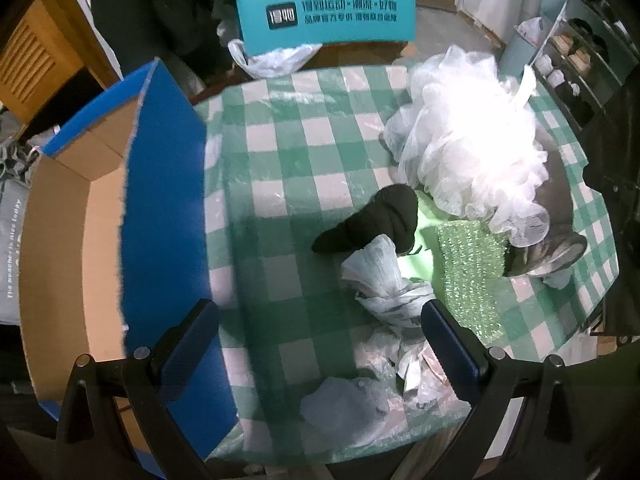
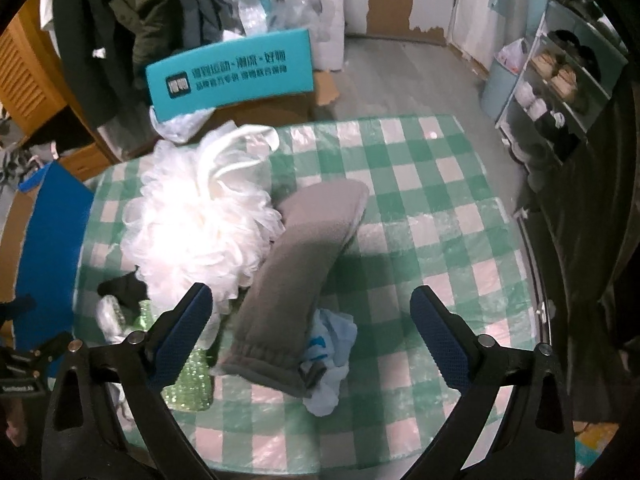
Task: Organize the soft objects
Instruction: 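Reach the right gripper to the grey sock and close on its cuff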
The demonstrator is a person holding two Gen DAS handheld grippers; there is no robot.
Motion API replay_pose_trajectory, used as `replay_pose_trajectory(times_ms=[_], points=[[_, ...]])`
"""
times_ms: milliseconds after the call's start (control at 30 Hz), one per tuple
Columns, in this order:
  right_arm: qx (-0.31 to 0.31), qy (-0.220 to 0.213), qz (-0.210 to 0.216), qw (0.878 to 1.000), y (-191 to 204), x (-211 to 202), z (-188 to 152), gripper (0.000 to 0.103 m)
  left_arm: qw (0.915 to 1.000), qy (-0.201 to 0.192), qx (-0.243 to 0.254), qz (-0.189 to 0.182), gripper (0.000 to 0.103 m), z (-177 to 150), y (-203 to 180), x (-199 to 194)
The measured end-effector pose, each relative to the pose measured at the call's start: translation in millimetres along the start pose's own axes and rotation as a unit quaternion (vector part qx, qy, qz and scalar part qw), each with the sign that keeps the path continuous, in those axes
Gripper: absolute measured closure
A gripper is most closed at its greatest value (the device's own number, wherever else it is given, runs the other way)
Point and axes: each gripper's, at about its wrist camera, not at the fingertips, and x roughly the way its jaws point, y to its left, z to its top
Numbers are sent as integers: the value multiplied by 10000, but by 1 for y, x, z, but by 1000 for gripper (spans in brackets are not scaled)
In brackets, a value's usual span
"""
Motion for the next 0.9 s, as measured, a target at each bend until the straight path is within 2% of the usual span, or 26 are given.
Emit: replay_pose_trajectory(times_ms=[500,733,900], points=[[69,558,-26,9984,-5,49,1,10,9987,478,-73,-149,1,18,-16,49],[18,688,55,9976,0,63,3,15,9976,631,-141,-266,1,30,-16,71],[-111,790,117,9967,7,73,4,25,9966,681,-221,-403,18,37,-9,85]])
